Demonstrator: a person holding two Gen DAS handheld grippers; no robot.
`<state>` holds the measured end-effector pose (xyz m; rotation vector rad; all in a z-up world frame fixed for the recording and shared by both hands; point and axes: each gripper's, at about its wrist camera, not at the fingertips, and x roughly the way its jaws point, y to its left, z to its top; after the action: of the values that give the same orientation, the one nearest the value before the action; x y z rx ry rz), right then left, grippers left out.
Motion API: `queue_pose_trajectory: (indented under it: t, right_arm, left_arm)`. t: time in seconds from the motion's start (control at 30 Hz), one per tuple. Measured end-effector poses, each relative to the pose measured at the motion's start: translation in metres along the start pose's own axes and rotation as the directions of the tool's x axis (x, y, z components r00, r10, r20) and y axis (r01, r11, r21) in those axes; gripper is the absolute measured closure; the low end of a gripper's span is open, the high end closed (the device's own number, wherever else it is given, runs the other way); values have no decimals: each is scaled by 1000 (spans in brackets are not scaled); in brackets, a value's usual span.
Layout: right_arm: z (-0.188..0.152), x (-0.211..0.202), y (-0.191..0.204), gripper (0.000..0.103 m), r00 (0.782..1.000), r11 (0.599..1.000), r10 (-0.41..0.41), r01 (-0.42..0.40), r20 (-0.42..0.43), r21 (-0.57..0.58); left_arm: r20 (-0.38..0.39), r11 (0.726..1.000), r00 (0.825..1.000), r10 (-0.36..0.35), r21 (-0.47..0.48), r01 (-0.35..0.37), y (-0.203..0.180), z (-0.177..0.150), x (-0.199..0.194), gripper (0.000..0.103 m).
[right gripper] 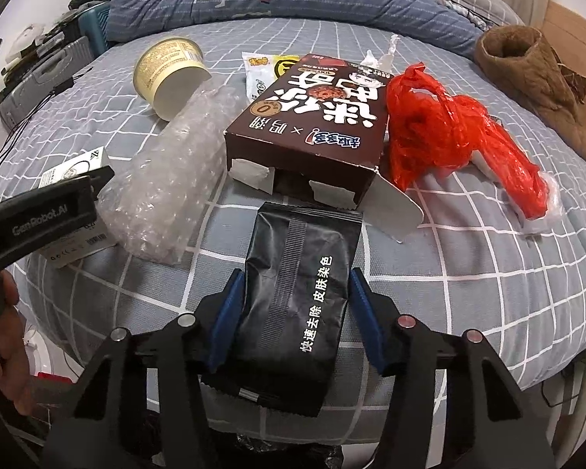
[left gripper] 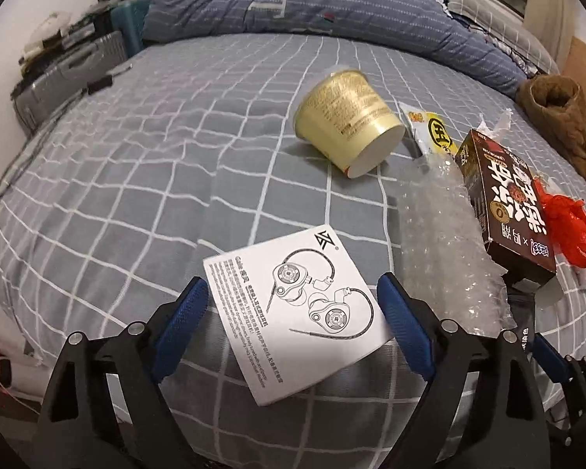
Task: Collect trash
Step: 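Grasp the black plastic bag with the right tool while the left tool grasps the white card, then lift the black bag and white card and carry both toward the black bin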
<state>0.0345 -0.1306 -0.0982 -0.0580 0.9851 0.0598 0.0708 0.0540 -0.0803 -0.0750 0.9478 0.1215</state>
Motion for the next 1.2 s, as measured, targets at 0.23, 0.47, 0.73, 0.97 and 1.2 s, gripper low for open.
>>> queue_pose_trajectory:
  t: [0.23, 0.47, 0.73, 0.97, 1.2]
  right_arm:
    - [1, -2, -2, 56, 1000, 1000, 9, -9, 4, -2]
    - [2, -7, -5, 60, 999, 999, 34, -34, 14, 10]
    - [4, -3, -7, 80, 997, 997, 73, -73, -5, 12]
    - [3, -6, -8, 88, 994, 994, 110, -110, 4, 7]
    - [1, -24, -15, 88, 991, 992, 121, -122, 50, 20]
  left_arm:
    - [9, 1000, 1000, 22, 5, -22, -5, -3, 3, 19]
    - [20, 1000, 1000, 8, 13, -8, -4, -1, -5, 23]
    - [23, 1000, 1000, -3, 26, 3, -4, 0, -11, 25]
    - [16, 999, 999, -45, 23, 44, 1, -3, -16, 25]
    - [42, 998, 997, -61, 22, 60, 7, -9, -32, 26]
